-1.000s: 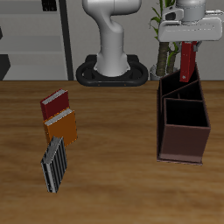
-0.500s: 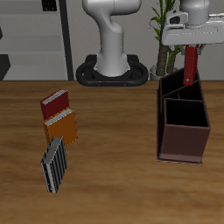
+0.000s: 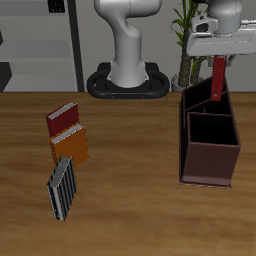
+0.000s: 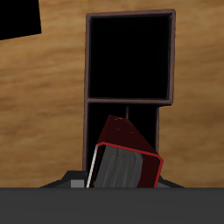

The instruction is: Place the left red book into the left desk caddy's back compartment and place the striped book into the left desk caddy's left compartment and place the right red book into the left desk caddy's front compartment

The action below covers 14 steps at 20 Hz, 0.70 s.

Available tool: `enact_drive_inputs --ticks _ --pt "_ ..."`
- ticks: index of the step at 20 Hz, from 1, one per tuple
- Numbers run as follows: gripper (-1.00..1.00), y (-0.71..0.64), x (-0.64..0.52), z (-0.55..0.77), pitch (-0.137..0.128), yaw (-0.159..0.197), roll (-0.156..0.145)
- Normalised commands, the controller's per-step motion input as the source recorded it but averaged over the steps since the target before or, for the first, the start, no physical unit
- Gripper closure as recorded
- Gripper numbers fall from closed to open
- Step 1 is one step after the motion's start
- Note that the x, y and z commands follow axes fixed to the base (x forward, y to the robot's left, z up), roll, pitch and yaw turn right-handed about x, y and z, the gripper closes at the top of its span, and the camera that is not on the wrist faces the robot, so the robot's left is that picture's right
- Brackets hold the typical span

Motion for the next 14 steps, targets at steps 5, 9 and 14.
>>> enact_drive_inputs --ticks 5,9,14 --pt "1.0 0.09 0.02 -0.08 0.005 0.042 0.004" --pt "1.0 -0.03 0.06 -0.16 0.032 0.056 -0.007" --pt "1.0 -0.01 0.02 -0.05 -0.001 0.031 -0.017"
